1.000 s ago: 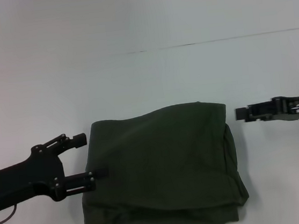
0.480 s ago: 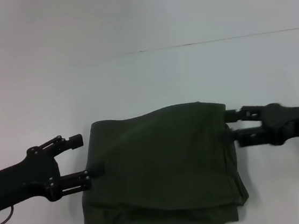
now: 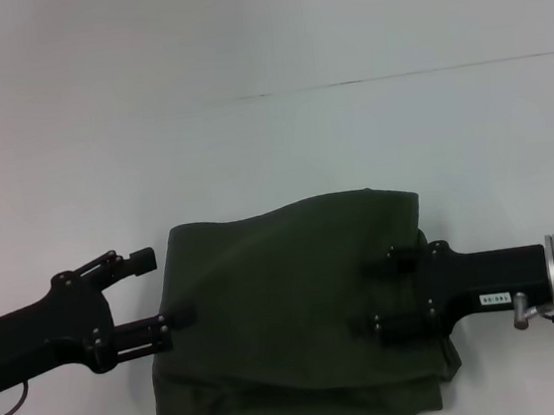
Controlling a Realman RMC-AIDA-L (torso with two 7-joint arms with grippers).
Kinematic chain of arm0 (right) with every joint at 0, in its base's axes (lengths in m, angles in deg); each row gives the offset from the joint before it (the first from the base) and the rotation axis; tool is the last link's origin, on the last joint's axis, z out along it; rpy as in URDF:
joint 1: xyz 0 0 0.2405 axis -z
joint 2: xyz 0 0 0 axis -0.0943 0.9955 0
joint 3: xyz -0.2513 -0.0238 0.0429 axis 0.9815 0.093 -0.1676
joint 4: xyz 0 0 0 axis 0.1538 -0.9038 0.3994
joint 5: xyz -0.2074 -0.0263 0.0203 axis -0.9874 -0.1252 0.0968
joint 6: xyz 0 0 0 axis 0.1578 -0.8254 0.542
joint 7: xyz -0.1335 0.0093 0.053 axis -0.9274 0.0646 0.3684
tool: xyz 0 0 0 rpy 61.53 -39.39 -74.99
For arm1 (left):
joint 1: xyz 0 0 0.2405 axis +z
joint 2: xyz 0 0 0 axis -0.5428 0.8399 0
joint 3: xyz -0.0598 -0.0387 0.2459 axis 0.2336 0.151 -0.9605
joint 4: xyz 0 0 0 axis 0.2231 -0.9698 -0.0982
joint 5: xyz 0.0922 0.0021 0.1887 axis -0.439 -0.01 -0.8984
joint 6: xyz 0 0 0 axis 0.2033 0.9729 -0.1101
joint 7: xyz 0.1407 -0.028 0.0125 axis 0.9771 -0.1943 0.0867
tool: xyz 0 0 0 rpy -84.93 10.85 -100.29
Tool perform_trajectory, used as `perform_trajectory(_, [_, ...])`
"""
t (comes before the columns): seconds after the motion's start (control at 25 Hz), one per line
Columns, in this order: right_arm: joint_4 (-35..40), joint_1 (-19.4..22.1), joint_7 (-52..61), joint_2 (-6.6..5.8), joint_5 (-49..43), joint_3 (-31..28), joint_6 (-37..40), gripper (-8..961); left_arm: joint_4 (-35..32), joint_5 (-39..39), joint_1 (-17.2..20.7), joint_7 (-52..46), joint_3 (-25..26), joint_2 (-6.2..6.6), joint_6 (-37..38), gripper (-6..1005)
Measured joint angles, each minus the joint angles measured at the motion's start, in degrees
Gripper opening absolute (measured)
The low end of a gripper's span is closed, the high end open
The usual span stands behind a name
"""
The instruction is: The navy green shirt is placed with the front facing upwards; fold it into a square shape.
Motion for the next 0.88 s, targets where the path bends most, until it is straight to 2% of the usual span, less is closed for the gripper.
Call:
perform_trajectory(0.48, [-3.45, 3.32, -13.70, -0.04, -0.17, 0.15, -4.42, 915, 0.19, 0.67, 0.02, 0.00, 0.00, -0.23, 0.07, 888])
perform_trajectory(0.88, [-3.56, 5.21, -15.33, -0.16, -0.28, 0.41, -5.67, 915, 0.97, 0.89, 0.14, 0.00, 0.00, -0.22, 0.22, 883])
